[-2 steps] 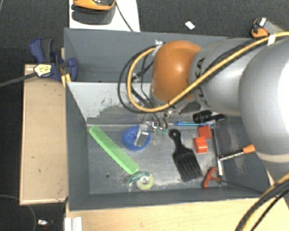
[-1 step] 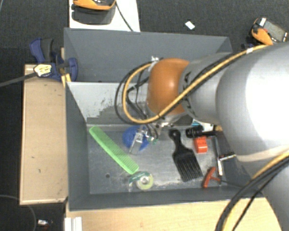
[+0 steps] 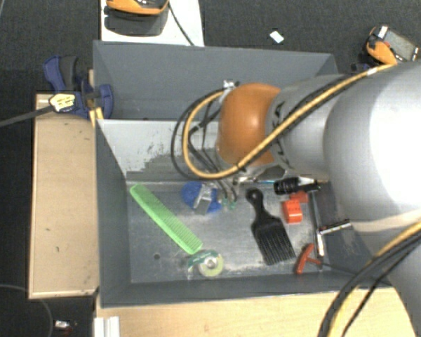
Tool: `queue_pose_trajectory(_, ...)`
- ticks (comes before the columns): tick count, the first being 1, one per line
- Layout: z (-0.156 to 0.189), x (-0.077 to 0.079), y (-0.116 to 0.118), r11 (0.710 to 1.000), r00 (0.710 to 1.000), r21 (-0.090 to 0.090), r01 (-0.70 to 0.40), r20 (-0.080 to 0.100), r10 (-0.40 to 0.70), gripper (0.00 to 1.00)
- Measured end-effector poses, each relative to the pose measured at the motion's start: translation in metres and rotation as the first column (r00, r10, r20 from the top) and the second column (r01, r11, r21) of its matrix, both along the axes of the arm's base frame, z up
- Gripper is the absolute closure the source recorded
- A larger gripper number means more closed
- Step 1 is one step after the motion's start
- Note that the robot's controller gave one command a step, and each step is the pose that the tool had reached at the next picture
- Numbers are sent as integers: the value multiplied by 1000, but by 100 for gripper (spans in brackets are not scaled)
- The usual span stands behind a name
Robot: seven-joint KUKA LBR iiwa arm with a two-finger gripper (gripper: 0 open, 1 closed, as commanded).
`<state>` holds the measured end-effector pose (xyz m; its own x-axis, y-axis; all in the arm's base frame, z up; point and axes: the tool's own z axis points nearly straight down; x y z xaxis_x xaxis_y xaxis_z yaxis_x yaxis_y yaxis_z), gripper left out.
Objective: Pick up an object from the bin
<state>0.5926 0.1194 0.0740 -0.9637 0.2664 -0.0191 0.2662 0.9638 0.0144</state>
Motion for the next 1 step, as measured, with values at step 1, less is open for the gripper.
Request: queue_pose_trajectory(1, 0, 0, 0, 1000, 1000, 0, 0, 0, 0, 100)
